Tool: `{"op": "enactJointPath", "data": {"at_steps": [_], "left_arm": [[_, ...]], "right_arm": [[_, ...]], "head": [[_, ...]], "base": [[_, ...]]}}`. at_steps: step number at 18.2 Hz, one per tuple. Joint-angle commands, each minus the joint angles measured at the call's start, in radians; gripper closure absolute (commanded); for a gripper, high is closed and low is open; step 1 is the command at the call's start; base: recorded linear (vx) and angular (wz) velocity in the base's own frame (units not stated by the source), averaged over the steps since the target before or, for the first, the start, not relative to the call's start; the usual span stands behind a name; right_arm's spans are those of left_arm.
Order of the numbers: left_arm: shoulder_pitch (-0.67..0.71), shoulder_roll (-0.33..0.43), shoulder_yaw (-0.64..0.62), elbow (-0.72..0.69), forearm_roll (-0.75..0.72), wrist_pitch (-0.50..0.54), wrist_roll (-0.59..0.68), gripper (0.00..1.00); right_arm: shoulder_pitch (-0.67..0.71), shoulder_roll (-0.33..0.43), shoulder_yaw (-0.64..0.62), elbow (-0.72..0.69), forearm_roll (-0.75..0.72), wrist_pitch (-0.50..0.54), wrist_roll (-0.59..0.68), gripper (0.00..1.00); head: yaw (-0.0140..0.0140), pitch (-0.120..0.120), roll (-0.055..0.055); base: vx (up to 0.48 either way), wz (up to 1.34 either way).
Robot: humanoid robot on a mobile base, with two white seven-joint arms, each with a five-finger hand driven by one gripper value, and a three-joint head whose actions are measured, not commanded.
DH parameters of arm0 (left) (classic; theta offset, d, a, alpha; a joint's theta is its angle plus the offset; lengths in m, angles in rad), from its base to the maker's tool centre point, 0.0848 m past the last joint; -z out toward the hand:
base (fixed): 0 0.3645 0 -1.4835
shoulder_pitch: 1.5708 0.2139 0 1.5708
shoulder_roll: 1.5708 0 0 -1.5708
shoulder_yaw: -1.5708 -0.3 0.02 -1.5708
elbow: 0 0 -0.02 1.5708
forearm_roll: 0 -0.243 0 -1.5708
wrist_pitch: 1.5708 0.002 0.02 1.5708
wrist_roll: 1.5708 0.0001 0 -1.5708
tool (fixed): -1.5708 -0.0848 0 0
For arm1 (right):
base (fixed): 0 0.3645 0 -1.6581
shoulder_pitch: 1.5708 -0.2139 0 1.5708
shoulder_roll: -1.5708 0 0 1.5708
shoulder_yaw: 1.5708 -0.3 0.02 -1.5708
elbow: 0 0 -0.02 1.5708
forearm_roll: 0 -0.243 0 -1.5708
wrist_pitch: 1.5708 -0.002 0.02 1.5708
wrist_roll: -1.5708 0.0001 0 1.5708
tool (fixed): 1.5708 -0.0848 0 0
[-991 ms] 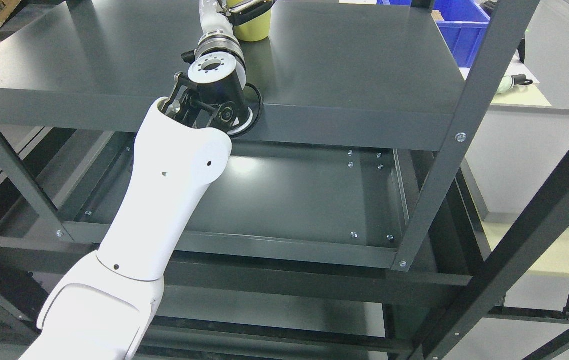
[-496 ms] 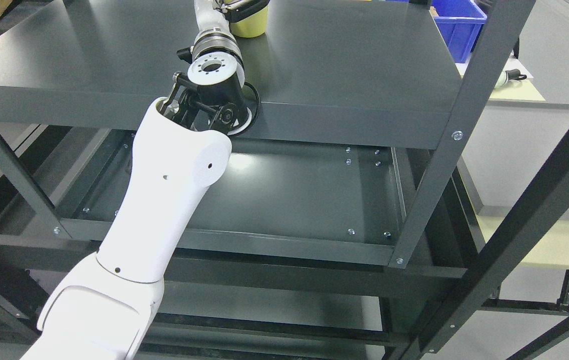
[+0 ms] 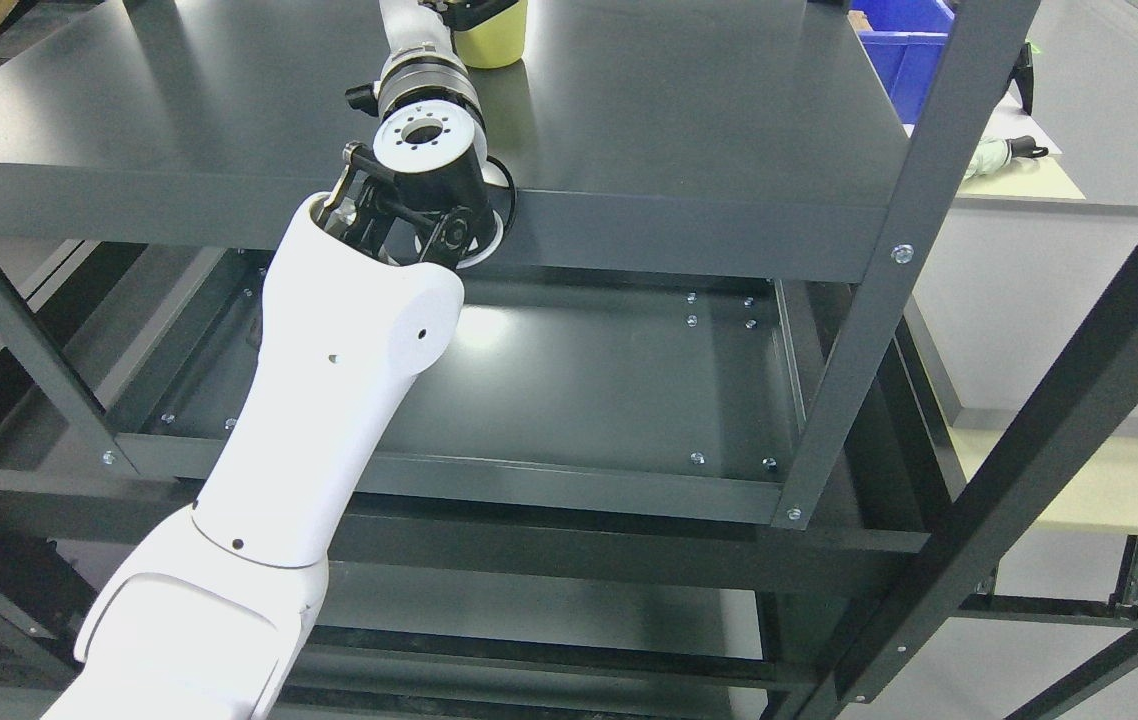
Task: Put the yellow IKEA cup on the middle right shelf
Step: 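Withdraw the left hand from the shelf, leaving the cup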
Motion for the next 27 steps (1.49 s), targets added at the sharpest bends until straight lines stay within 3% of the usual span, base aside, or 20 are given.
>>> {"op": "enactJointPath", "data": {"at_steps": [1,27], "left_arm": [[-0.005,0.018,0.003,-0.023,-0.043,-0.006,-0.001,0.04],[0.013,0.018,0.019,-0.149,-0.124,0.048,0.001,0.03]], "right_arm": [[0.011,-0.017,0.017,0.000,-0.025,-0.004,-0.215,0.01],[0.011,-0.017,0.017,0.000,-0.025,-0.004,-0.215,0.01]], "head": [[0.0000,0.000,0.000],[0.0000,0.000,0.000]], "base": [[-0.017,0.00],[-0.101,0.00]]}}
